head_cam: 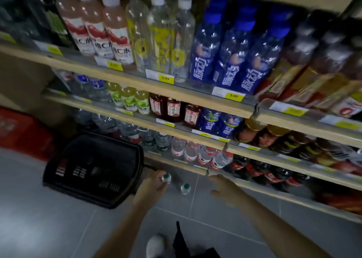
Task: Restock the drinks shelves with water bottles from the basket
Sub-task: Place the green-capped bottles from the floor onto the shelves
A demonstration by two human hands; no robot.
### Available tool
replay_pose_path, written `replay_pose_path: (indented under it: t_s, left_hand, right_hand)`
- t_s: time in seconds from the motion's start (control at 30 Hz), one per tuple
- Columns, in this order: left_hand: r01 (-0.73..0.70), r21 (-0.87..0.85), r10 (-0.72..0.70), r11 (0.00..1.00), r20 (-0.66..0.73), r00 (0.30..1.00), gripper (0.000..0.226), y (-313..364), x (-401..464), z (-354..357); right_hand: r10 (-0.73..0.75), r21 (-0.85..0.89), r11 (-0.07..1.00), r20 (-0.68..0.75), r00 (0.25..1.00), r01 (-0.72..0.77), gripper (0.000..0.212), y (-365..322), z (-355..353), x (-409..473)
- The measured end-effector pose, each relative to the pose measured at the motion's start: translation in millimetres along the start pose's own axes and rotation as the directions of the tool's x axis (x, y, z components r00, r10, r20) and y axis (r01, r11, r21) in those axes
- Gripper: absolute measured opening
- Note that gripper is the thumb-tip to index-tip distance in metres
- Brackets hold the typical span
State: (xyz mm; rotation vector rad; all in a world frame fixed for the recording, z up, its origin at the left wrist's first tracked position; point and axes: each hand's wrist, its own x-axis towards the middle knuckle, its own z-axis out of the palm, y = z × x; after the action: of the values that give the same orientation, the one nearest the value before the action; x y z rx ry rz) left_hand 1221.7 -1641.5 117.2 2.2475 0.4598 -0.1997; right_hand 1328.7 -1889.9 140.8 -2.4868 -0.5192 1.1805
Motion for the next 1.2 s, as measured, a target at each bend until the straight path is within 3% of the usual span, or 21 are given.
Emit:
replay_pose_path:
  t_s: [0.17,0.33,0.43,0.57,0.63,0.73,0.83,0.97,1.2]
  left_hand:
    - [0.044,0.044,-0.043,0.998,-0.027,0.999,0.043,-58,40,87]
    - [0.018,0.178,-0.033,0.984,0.082,0.996,0.056,-145,92,192]
    - [0.036,0.151,-0.034,0.988,-0.013,0.999,0.067,-192,129,238]
    - [0.165,-0.005,-0.164,0.986,-0.109,0.98,0.08,-242,180,272]
    - [0.201,-0.043,-0.204,0.979,-0.086,0.975,0.08,-255,192,282]
    - [0.232,-0.039,-0.235,0.972,-0.159,0.959,0.059,-273,207,292]
    - [0.22,-0.026,-0.221,0.975,-0.205,0.954,0.039,-274,209,288]
    - [0.18,-0.013,-0.18,0.983,-0.189,0.965,0.036,-246,188,269]
    - [0.091,-0.002,-0.091,0.996,-0.118,0.989,0.037,-128,116,164]
  right_hand:
    - [-0.06,-0.018,0.998,-0.018,0.998,0.06,0.062,55,53,82]
    - [-0.104,-0.049,0.994,-0.027,0.994,0.102,0.062,114,134,174]
    - [-0.163,-0.007,0.987,-0.041,0.986,0.162,0.065,142,180,234]
    - [-0.195,-0.049,0.98,-0.052,0.979,0.193,0.07,166,233,302]
    - [-0.195,-0.038,0.981,-0.067,0.979,0.193,0.063,168,245,321]
    - [-0.222,0.022,0.974,-0.077,0.972,0.224,0.042,173,250,345]
    - [-0.243,0.024,0.969,-0.126,0.962,0.247,0.03,177,239,348]
    - [-0.219,0.043,0.973,-0.155,0.963,0.228,0.026,166,207,311]
    - [-0.215,-0.095,0.975,-0.152,0.965,0.202,0.022,94,90,180]
